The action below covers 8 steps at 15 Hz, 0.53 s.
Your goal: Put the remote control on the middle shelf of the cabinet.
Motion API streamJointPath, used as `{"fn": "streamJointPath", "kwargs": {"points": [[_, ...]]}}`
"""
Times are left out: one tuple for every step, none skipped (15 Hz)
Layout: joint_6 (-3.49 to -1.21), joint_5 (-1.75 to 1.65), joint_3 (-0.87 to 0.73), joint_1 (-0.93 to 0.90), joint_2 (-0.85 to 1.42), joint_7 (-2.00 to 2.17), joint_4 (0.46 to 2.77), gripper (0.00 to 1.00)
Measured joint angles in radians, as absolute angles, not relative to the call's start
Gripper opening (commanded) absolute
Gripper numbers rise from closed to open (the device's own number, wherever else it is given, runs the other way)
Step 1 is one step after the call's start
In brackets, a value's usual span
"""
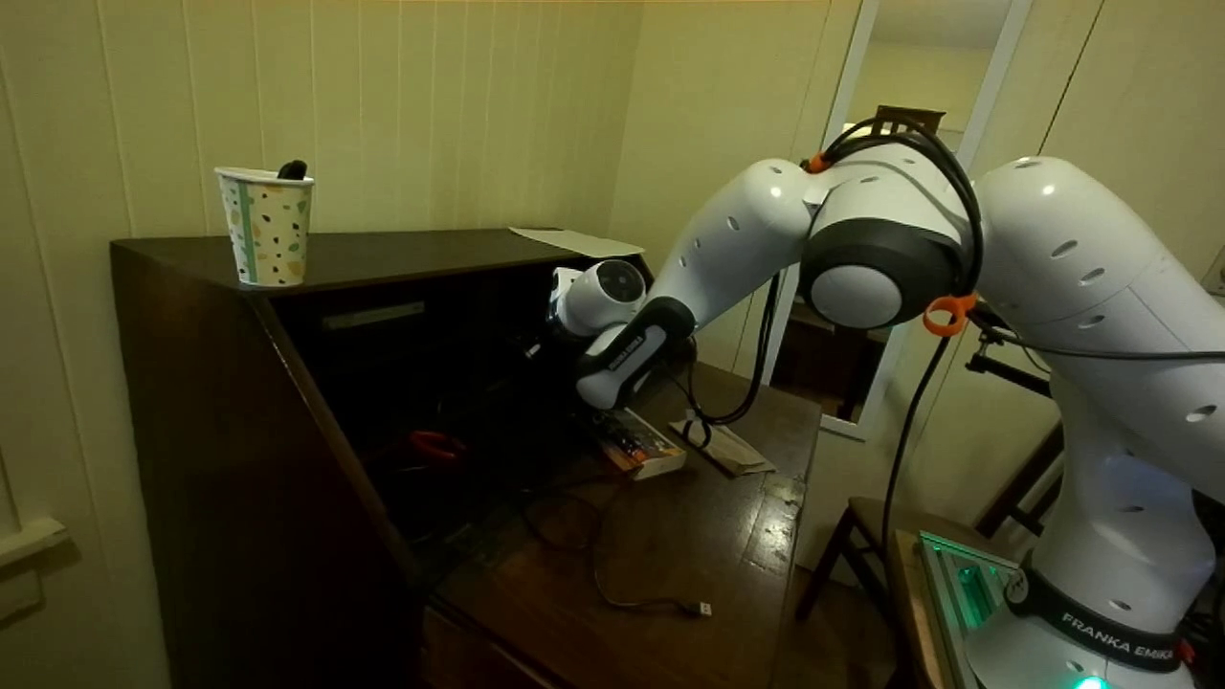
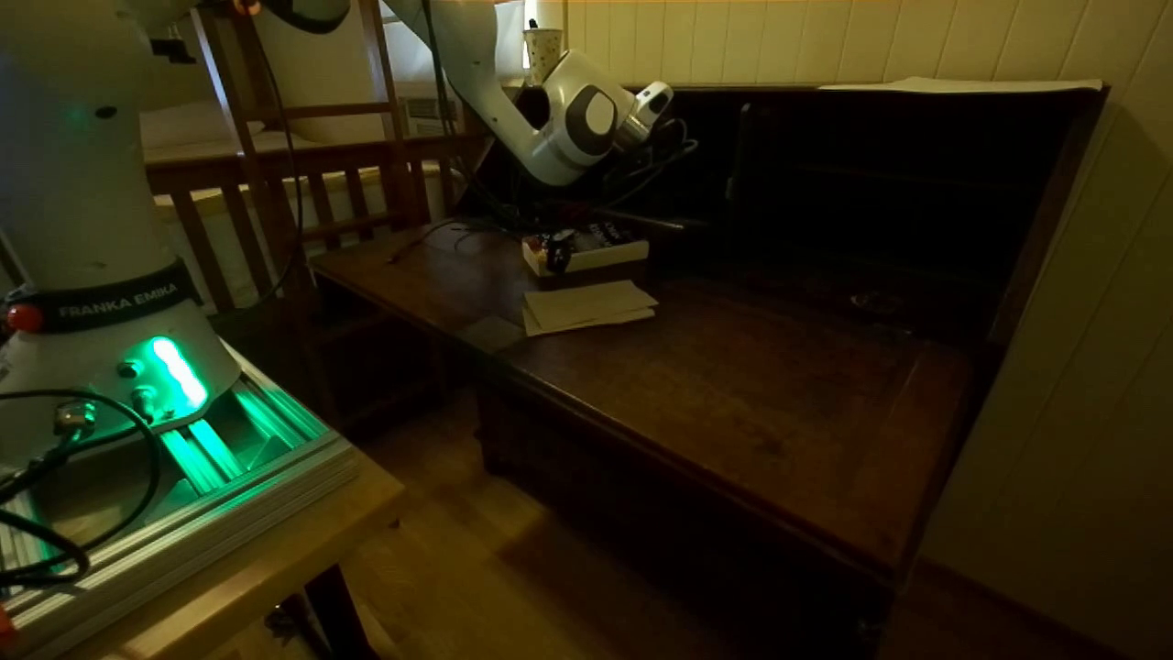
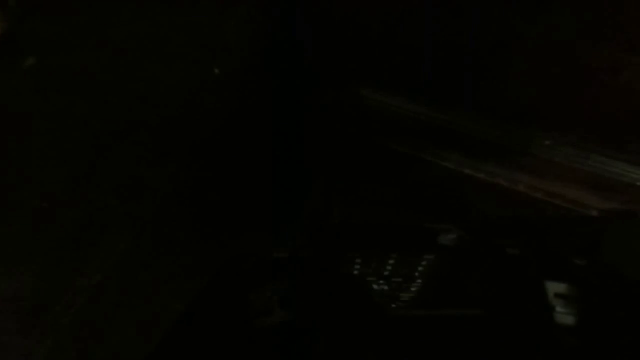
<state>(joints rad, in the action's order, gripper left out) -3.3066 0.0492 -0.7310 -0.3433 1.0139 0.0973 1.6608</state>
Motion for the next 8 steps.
{"fn": "streamJointPath", "kwargs": {"points": [[-3.318, 0.055, -0.731, -0.343, 1.02, 0.097, 1.656, 0.36], [-3.331, 0.061, -0.73, -0.343, 1.029, 0.097, 1.647, 0.36], [-3.34, 0.066, -0.727, -0.342, 1.039, 0.097, 1.635, 0.36], [-3.344, 0.072, -0.722, -0.34, 1.051, 0.097, 1.62, 0.36], [-3.344, 0.079, -0.721, -0.338, 1.063, 0.097, 1.604, 0.36], [-3.344, 0.084, -0.72, -0.336, 1.076, 0.097, 1.587, 0.36], [-3.344, 0.089, -0.719, -0.333, 1.087, 0.097, 1.569, 0.36], [-3.344, 0.094, -0.719, -0.328, 1.1, 0.097, 1.55, 0.36]]}}
